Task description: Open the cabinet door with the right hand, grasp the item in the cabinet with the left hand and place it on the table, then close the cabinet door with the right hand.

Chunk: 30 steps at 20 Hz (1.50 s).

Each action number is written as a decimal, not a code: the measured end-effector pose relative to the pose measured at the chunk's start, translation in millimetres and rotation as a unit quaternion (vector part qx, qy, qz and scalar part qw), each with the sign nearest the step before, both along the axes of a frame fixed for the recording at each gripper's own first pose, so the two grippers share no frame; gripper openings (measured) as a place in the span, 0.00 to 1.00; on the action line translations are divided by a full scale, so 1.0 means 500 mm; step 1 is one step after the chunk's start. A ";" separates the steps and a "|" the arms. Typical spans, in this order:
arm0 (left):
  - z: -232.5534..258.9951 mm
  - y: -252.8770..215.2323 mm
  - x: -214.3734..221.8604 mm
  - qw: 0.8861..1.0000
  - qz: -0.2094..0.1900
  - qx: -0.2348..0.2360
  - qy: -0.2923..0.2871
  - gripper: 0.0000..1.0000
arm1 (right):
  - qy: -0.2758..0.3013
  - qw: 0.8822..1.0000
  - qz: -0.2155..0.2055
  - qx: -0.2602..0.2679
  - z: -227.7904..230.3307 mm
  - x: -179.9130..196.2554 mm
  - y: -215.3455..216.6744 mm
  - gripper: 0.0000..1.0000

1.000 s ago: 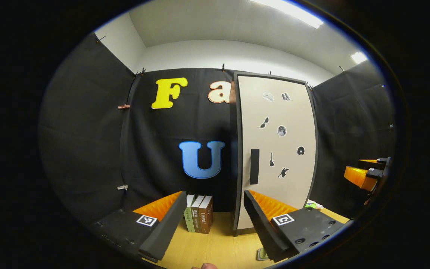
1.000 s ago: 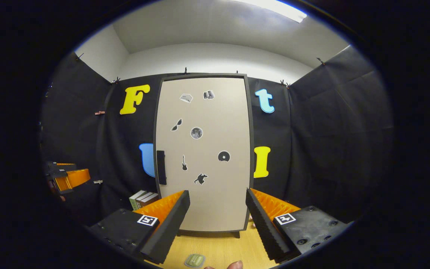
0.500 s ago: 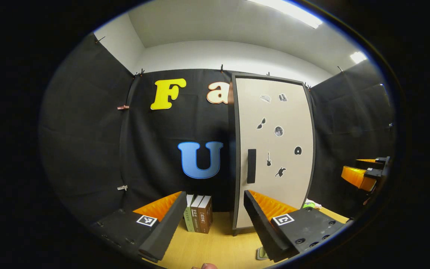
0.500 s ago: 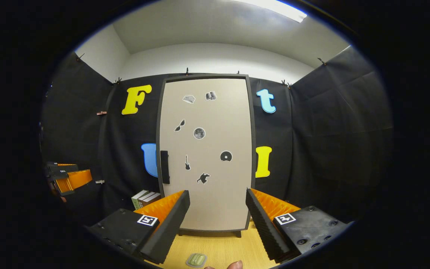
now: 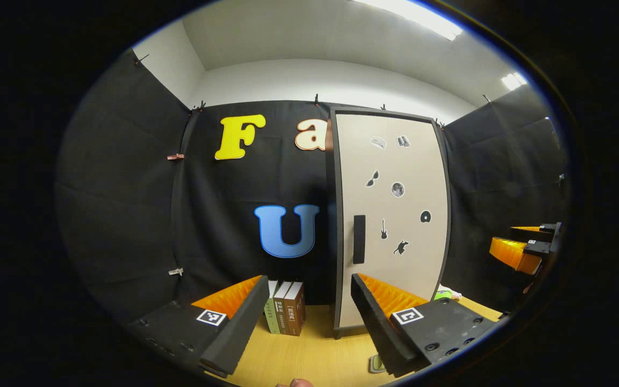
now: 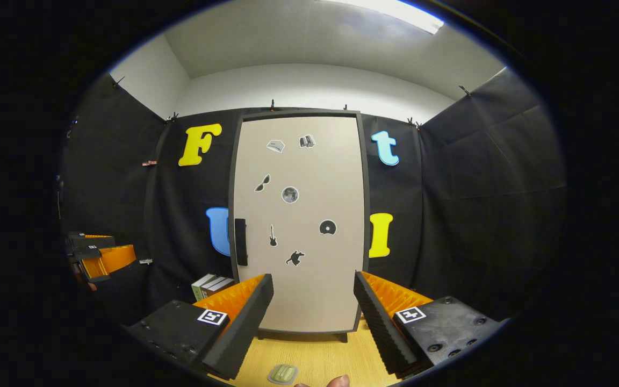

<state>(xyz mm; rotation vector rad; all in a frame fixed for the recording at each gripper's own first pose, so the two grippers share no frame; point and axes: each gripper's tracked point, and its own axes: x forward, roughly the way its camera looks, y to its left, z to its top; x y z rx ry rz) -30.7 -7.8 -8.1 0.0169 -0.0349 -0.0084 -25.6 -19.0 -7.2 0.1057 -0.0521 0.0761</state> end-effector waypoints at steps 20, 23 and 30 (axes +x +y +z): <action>0.004 -0.020 -0.010 1.000 0.019 -0.002 -0.001 0.96 | -0.009 1.000 0.026 0.011 0.004 0.003 0.006 0.98; 0.004 -0.039 -0.014 1.000 0.017 -0.001 0.001 0.96 | -0.012 0.999 0.030 0.016 0.006 0.001 -0.004 0.98; -0.005 -0.078 -0.002 1.000 0.008 0.001 0.011 0.96 | -0.011 0.999 0.030 0.029 0.000 0.002 -0.037 0.99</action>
